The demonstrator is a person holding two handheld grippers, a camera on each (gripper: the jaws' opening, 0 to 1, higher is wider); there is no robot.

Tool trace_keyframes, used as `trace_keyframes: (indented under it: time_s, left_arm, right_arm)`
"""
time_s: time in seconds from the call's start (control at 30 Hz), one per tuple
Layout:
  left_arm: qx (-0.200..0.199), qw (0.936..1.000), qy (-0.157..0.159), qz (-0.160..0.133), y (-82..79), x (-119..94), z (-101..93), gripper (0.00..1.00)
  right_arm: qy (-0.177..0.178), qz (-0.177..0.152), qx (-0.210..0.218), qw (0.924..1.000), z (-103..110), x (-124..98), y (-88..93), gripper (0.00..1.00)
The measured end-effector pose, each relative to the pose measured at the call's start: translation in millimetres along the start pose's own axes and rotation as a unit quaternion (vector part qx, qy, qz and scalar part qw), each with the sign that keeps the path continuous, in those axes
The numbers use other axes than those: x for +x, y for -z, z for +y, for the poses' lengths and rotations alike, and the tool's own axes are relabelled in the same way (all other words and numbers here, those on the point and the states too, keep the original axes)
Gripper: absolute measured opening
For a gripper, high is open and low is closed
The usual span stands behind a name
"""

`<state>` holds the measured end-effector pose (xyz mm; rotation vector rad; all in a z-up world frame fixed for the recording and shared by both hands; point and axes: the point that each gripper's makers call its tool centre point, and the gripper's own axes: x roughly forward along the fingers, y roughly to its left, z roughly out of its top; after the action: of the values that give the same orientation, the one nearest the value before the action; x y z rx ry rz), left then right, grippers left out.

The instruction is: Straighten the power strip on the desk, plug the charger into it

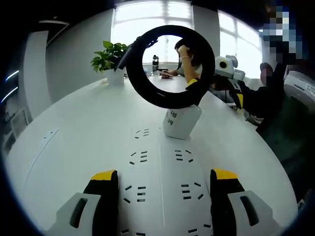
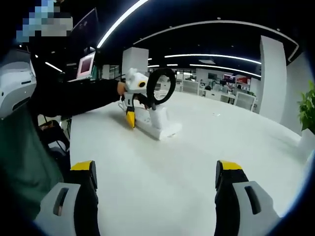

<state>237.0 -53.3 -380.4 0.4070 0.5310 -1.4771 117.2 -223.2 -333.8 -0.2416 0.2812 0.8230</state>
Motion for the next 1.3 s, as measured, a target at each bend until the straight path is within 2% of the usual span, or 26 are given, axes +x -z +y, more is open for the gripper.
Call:
trace_keyframes:
  time_s: [1.03, 1.2, 1.3]
  left_arm:
    - [-0.003, 0.9999, 0.005, -0.016, 1.4, -3.9, -14.3, 0.77]
    - [-0.009, 0.9996, 0.010, -0.026, 0.6, -4.4, -13.5, 0.77]
    - [-0.013, 0.9989, 0.014, -0.043, -0.9, -5.4, -13.8, 0.77]
  right_arm:
    - [-0.017, 0.006, -0.012, 0.9998, 8.5, 7.7, -3.0, 1.00]
    - [-0.019, 0.006, -0.016, 0.9997, 9.7, 9.0, -4.8, 1.00]
    - [-0.021, 0.007, -0.018, 0.9996, 11.1, 9.5, -5.1, 1.00]
